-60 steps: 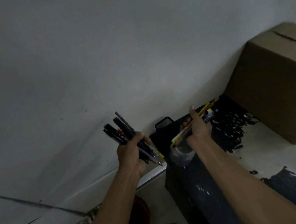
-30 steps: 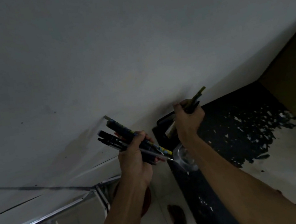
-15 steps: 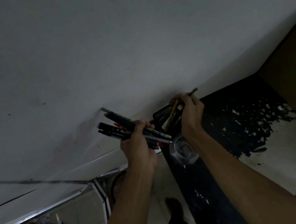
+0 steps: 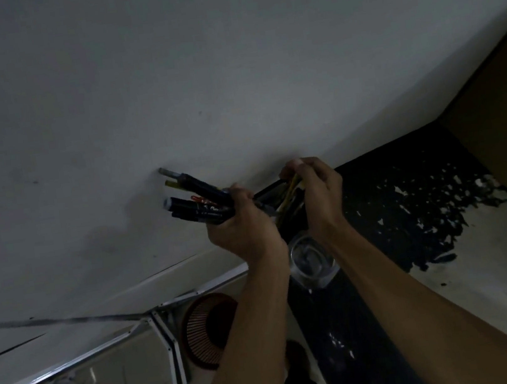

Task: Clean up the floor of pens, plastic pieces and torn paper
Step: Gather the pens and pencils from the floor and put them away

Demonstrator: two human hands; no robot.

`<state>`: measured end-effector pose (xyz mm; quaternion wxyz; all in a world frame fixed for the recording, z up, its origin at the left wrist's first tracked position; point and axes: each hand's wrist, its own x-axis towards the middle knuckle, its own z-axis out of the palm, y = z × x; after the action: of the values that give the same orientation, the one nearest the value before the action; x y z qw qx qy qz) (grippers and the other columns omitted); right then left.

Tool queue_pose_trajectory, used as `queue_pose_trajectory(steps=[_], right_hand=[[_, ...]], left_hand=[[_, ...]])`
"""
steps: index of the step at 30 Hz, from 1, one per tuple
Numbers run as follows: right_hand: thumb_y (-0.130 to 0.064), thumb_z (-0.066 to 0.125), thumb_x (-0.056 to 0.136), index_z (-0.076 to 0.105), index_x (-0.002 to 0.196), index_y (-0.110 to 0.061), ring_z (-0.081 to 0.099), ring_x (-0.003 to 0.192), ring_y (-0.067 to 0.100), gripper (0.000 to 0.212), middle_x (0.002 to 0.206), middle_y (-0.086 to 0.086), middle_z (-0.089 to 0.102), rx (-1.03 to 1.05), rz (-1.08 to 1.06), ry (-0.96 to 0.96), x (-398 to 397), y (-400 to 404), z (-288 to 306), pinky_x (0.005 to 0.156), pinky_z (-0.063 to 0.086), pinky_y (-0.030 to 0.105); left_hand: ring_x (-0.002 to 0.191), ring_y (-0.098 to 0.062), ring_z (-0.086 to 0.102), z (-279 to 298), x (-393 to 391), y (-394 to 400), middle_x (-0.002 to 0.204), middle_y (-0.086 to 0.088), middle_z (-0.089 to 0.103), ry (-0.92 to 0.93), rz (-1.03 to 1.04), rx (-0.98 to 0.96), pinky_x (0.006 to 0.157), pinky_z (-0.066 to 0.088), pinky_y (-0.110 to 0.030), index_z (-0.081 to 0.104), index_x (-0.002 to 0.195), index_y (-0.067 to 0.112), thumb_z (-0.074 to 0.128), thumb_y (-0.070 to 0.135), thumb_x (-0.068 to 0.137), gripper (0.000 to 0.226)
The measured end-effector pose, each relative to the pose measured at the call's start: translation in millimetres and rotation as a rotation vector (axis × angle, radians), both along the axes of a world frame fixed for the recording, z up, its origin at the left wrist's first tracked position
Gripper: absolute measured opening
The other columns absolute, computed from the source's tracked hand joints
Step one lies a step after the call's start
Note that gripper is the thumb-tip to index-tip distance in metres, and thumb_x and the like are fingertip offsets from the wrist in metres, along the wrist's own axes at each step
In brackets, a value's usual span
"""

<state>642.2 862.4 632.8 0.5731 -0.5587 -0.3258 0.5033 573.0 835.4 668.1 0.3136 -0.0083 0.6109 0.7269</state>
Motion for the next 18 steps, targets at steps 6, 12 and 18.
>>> queue_pose_trajectory(steps=[6, 12, 18], right_hand=[[-0.012, 0.054, 0.094, 0.067, 0.083, -0.006, 0.063, 0.083, 0.024, 0.019, 0.087, 0.019, 0.067, -0.005, 0.013, 0.012, 1.3, -0.6, -0.7, 0.084, 0.052, 0.045], [-0.011, 0.047, 0.099, 0.065, 0.1, -0.006, 0.065, 0.09, 0.021, 0.019, 0.092, 0.011, 0.068, 0.019, 0.028, -0.023, 4.4, -3.6, -6.1, 0.084, 0.053, 0.037], [-0.003, 0.046, 0.097, 0.063, 0.097, -0.003, 0.064, 0.084, 0.017, 0.017, 0.09, 0.014, 0.067, 0.047, 0.02, -0.001, 5.6, -0.9, -7.5, 0.078, 0.053, 0.03]], left_hand=[[0.062, -0.019, 0.063, -13.6, 8.8, 23.2, 0.074, -0.01, 0.067, 0.054, 0.122, 0.066, 0.058, 0.054, -0.027, 0.06, 0.102, -0.016, 0.065, -0.003, 0.084, 0.023], [0.072, -0.026, 0.069, -32.5, 18.2, 28.1, 0.085, -0.02, 0.07, 0.145, 0.072, 0.061, 0.065, 0.057, -0.028, 0.062, 0.1, -0.014, 0.067, -0.002, 0.084, 0.021], [0.084, -0.029, 0.07, -51.7, 25.4, 24.9, 0.092, -0.021, 0.071, 0.305, -0.004, 0.021, 0.071, 0.058, -0.028, 0.065, 0.096, -0.014, 0.07, 0.001, 0.082, 0.021]])
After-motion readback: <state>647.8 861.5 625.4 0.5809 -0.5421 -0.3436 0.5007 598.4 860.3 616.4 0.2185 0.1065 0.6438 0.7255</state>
